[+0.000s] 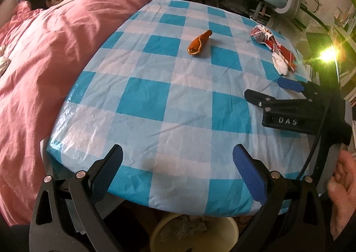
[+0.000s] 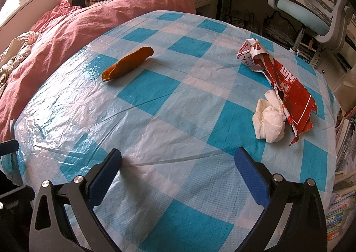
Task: Collect trash
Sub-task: 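Pick up the right tool from the tablecloth with the right hand, then grasp the orange piece with the left tool while the right tool approaches the red wrapper, then grasp the red wrapper with the right tool while the left tool holds the orange piece, then carry the orange piece and red wrapper over the yellow bucket with both tools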
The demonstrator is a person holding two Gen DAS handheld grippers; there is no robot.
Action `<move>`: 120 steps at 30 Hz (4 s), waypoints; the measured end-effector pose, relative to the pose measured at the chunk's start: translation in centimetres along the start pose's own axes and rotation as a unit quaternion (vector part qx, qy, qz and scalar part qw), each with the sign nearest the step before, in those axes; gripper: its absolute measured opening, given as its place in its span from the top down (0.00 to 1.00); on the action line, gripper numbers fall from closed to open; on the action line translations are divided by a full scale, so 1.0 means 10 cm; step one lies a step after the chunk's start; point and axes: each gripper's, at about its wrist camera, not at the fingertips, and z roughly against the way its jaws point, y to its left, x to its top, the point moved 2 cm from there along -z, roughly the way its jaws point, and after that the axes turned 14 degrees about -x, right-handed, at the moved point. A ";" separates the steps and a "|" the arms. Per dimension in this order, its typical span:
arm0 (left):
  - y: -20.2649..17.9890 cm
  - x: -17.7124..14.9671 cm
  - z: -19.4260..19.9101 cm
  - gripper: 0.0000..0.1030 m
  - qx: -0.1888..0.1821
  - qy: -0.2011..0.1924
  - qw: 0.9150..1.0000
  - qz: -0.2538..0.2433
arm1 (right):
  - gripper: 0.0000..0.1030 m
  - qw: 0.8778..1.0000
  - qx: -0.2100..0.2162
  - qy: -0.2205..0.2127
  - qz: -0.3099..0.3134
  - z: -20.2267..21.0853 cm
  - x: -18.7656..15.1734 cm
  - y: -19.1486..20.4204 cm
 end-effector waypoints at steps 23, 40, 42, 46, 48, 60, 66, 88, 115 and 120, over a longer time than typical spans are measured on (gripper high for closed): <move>0.30 0.17 -0.06 0.07 0.006 -0.016 0.998 0.063 | 0.06 1.000 -0.014 0.008 -0.015 0.01 0.01 0.01; 0.22 0.56 -0.27 0.07 0.023 -0.025 0.999 0.024 | 0.06 0.997 -0.050 -0.055 -0.009 0.40 0.00 -0.18; 0.14 0.73 -0.36 0.07 0.032 -0.027 0.999 -0.001 | 0.06 0.996 -0.054 -0.059 -0.027 0.43 0.01 -0.29; -0.04 1.08 -0.56 0.07 0.049 -0.028 0.996 -0.063 | 0.06 0.993 -0.069 -0.051 -0.083 0.38 0.02 -0.62; -0.10 1.21 -0.65 0.07 0.055 -0.027 0.994 -0.088 | 0.06 0.991 -0.069 -0.043 -0.108 0.33 0.02 -0.75; -0.27 1.44 -1.09 0.83 0.011 0.029 0.992 -0.118 | 0.07 0.988 -0.094 -0.051 -0.108 0.01 0.28 -0.99; -0.35 1.45 -0.93 0.83 -0.038 0.022 0.993 -0.106 | 0.23 0.990 -0.091 -0.055 -0.088 -0.24 0.46 -0.92; -0.16 1.21 -0.29 0.84 -0.096 -0.007 0.993 -0.062 | 0.96 0.986 -0.006 -0.144 -0.082 0.88 0.16 -0.60; 0.10 0.20 0.54 0.84 -0.064 -0.043 0.995 -0.056 | 0.96 0.984 0.120 -0.118 -0.064 1.26 -0.65 0.34; 0.10 0.05 0.66 0.84 -0.057 -0.050 0.995 -0.061 | 0.96 0.982 0.144 -0.109 -0.050 1.36 -0.83 0.51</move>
